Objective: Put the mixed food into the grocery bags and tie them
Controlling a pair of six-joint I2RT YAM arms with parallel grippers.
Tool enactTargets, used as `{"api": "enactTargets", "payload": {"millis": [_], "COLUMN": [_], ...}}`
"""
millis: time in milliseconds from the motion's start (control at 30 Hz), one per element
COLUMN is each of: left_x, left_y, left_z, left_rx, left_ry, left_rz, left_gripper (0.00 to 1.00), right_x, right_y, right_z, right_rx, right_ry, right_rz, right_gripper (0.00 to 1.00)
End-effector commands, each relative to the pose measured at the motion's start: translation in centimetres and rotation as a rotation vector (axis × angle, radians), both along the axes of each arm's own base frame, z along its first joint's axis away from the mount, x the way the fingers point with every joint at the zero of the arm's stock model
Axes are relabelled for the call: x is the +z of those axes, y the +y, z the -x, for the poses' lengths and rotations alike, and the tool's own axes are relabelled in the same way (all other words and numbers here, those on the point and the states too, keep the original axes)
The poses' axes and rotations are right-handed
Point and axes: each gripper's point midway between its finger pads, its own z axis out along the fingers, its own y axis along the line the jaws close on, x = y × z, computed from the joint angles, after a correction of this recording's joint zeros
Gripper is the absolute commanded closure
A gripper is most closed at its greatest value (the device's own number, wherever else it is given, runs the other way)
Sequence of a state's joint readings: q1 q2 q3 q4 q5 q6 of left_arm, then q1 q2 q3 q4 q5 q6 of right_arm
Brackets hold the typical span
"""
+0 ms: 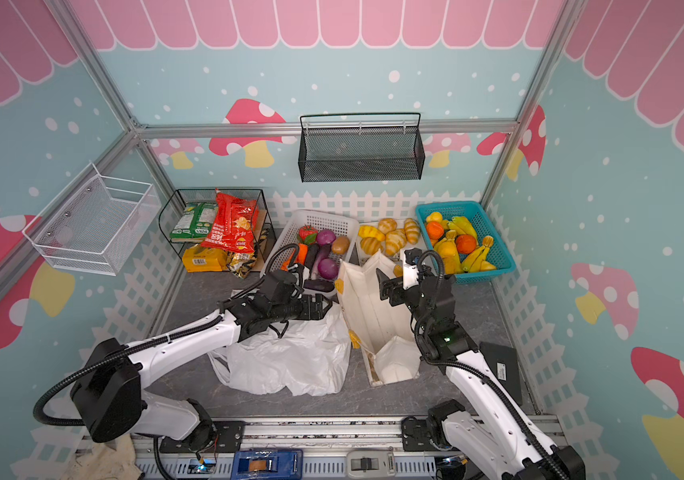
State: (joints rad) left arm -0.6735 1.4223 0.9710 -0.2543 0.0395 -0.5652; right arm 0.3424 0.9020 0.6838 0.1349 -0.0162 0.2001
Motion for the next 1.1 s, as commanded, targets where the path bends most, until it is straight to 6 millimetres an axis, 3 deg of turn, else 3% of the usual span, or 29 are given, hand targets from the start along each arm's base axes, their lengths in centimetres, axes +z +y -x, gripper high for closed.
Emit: {"api": "enactTargets", "payload": {"millis": [0,133,267,433,500,633,833,933,1067], "left_x": [-0.5,-2.0,-3.0,-5.8,-6.1,-6.5,-8.8,-10.3,-10.2], "left_y": [6.8,13.9,19.1,22.9,24.3,26.3,26.1,25.1,24.1], "left_z": [-0.1,3.2,6.5,9.5,10.5,11.9,11.9,11.6,10.4], "left_rx": [0.186,0.366,0.509,0.702,0.782,0.906,0.910,0.881,0.847], "left_ry": [0.009,0.137,0.231,0.378,0.375,0.372,0.427,0.452,0.421], "left_rz": [-0.162,-0.184,-0.176,-0.082,-0.106,-0.147,-0.163,-0.121,-0.060], "left_gripper": [0.06,0.07,0.07,0.05,0.04,0.00,0.00,0.08,0.29], "right_x": [1.1,1.2,1.6,1.5,1.5,1.4,1.3,1.1,1.3], "right_y": [0.3,1.2,2.1,2.6,2.6,2.5,2.6,2.8,2.6], "right_z": [0.6,1.2,1.2,1.1,1.2,1.6,1.8,1.8,1.9], "right_rx": [0.023,0.080,0.127,0.147,0.153,0.155,0.162,0.171,0.164], "right_ry": [-0.027,-0.043,-0.060,-0.057,-0.059,-0.067,-0.072,-0.068,-0.074], "right_rz": [0.021,-0.006,-0.025,-0.033,-0.034,-0.039,-0.043,-0.045,-0.046], "right_gripper": [0.11,0.11,0.11,0.11,0.11,0.11,0.11,0.11,0.11]}}
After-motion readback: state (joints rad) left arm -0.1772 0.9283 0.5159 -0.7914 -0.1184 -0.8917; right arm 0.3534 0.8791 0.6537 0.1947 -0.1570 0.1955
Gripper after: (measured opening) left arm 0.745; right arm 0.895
